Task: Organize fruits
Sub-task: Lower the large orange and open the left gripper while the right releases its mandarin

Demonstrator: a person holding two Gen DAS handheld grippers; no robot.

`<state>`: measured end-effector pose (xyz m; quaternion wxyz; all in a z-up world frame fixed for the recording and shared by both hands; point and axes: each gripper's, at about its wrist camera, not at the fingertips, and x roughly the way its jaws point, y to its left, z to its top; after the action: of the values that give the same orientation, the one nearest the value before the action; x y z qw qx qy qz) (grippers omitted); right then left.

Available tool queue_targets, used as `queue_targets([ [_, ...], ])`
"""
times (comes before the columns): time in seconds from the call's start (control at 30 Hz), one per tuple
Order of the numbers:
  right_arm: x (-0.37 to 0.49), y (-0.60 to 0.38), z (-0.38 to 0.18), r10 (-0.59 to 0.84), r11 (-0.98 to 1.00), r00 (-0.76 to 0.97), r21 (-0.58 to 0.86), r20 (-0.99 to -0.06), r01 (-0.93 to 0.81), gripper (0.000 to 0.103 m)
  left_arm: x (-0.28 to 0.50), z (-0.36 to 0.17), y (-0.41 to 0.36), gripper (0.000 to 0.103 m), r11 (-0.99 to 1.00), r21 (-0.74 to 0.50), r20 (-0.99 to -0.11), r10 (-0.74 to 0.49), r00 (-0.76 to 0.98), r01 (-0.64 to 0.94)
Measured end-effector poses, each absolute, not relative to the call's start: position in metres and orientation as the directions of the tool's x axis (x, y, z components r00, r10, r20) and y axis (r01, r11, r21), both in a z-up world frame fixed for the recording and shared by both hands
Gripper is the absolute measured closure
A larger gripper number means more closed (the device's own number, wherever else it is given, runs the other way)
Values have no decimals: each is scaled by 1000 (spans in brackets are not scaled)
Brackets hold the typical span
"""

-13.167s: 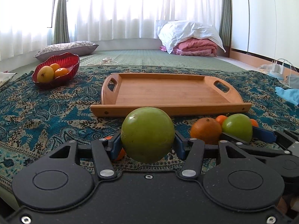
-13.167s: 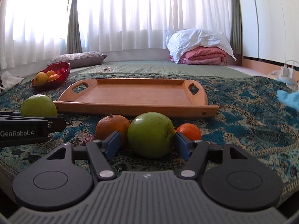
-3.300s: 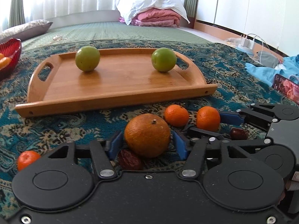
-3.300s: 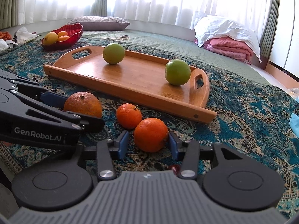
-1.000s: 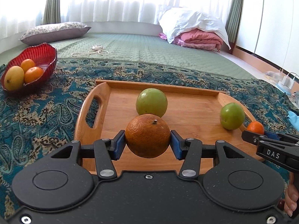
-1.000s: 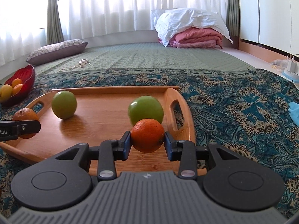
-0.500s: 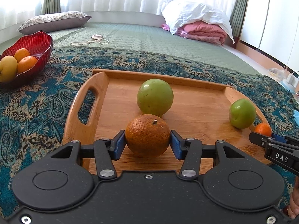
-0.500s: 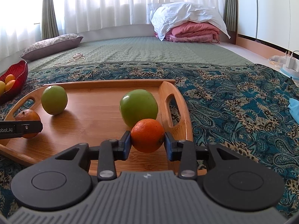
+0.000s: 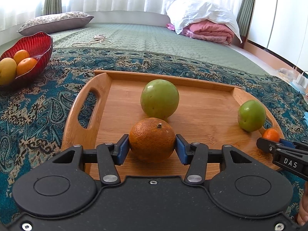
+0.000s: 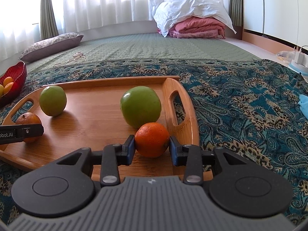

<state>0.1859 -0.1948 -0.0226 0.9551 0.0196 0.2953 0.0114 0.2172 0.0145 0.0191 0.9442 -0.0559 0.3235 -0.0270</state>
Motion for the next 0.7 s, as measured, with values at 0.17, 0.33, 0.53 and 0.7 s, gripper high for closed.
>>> queue_targets([
  [0.17,187,-195,-22,32,999,824,41,-565,-11,61,217,19,14,55,993,-121,-609,-86,788,15],
  [0.33,187,-195,-23,31,999,824,40,-566,-10,60,218,19,14,54,993,-117,-615,-83,784,13],
  [0.53,185,-194,-22,28,999,821,38,-570,-7,56,213,23,13,53,995,-101,-603,-73,795,15],
  [0.7,179,-195,-20,28,999,826,41,-563,-6,43,208,28,16,39,995,-100,-599,-71,798,14],
])
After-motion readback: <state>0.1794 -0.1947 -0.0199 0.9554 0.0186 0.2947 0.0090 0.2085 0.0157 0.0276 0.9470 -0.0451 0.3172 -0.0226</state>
